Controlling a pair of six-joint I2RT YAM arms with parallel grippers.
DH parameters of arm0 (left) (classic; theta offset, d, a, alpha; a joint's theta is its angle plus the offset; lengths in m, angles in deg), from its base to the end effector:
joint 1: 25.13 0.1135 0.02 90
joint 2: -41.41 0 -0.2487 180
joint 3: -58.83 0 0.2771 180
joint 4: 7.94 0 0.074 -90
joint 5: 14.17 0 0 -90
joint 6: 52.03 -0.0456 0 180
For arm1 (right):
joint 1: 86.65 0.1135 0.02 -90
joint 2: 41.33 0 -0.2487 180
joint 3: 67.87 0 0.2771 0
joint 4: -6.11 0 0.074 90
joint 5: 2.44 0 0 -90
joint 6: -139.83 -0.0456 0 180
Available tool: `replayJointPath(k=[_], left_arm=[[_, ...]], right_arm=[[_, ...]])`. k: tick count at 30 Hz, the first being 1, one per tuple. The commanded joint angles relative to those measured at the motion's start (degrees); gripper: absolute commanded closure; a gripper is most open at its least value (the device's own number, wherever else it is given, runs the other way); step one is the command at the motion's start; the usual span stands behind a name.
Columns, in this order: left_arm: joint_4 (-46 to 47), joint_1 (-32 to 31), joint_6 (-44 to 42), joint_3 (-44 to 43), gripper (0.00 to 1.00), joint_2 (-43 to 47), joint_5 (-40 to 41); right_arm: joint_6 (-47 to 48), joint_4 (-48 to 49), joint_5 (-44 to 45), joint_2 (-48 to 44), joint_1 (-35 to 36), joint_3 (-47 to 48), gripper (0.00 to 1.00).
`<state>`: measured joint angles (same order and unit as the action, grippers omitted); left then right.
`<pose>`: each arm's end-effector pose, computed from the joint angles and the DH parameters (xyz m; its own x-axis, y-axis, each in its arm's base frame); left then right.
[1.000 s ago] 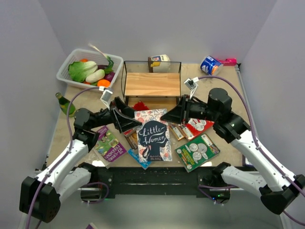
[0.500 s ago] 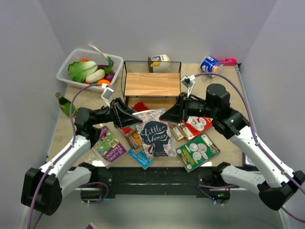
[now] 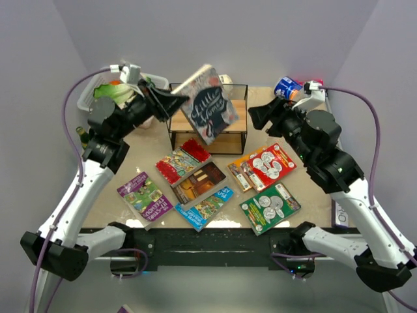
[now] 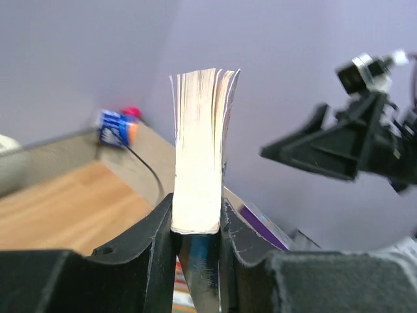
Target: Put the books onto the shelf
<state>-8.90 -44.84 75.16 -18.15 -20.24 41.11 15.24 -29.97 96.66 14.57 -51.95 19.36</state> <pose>0.2521 -0.1179 0.4333 -0.2954 -0.4219 -0.8572 0.7759 0.4176 -0.4729 0.1980 0.1284 0.4537 -0.3016 0.4730 -0.8278 -0.3174 0.7689 0.5550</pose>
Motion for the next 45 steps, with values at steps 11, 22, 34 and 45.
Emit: replayJointPath(k=[11,22,34,45], left_arm=[[-8.6,-9.6,-30.2,-22.2,1.00,-17.4,48.6],[-3.3,-10.4,-32.1,-18.9,1.00,-20.8,66.3],[5.9,-14.5,-31.3,-10.4,1.00,-22.0,74.7],[5.3,-14.4,-30.6,-7.7,1.00,-21.1,74.2]], right_arm=[[2.2,8.6,27.7,17.6,-2.5,3.6,0.32],[2.4,11.7,25.9,25.6,-4.6,6.6,0.32],[1.1,15.0,24.4,25.1,-5.0,2.1,0.33],[1.0,16.2,21.2,23.6,-4.9,-0.1,0.32]])
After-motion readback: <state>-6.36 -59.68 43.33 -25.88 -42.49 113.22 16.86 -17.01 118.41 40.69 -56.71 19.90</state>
